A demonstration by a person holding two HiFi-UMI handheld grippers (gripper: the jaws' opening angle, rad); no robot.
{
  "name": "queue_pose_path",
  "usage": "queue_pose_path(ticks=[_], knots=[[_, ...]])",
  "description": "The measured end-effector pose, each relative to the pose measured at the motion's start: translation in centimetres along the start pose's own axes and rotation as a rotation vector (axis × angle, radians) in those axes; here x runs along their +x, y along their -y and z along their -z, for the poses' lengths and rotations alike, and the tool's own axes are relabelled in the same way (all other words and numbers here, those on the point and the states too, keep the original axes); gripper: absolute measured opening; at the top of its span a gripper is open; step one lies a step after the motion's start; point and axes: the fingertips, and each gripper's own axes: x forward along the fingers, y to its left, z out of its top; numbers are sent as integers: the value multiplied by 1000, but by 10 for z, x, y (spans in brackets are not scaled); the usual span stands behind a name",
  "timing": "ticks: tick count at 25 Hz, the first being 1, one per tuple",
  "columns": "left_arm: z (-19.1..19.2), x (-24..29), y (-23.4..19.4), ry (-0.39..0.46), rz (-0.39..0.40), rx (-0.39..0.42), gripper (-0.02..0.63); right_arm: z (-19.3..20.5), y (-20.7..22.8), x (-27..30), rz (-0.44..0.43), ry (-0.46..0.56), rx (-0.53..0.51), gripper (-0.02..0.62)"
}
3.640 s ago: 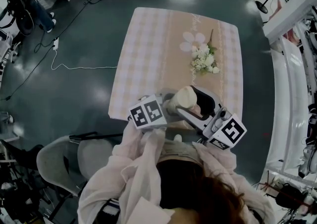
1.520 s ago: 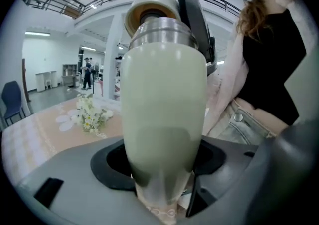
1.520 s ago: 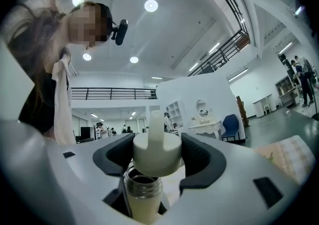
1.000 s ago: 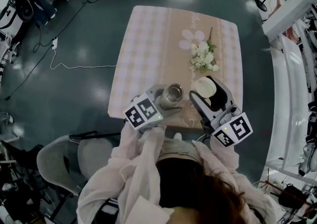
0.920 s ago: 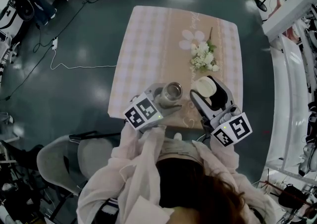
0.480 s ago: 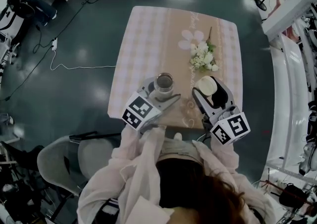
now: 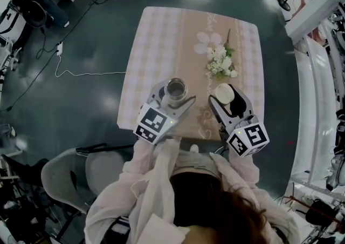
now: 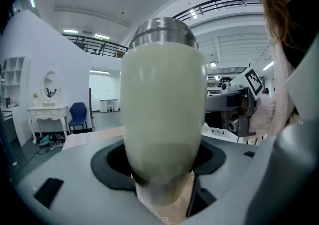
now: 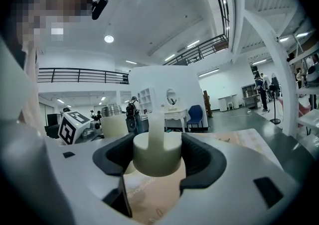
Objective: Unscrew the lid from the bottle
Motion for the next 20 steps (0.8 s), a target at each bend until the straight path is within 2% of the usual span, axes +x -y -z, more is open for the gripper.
queue_pose_path(ticks=[20], knots=[[7, 2, -1, -35, -7, 11, 314, 11, 2, 5, 9, -53, -17, 305]])
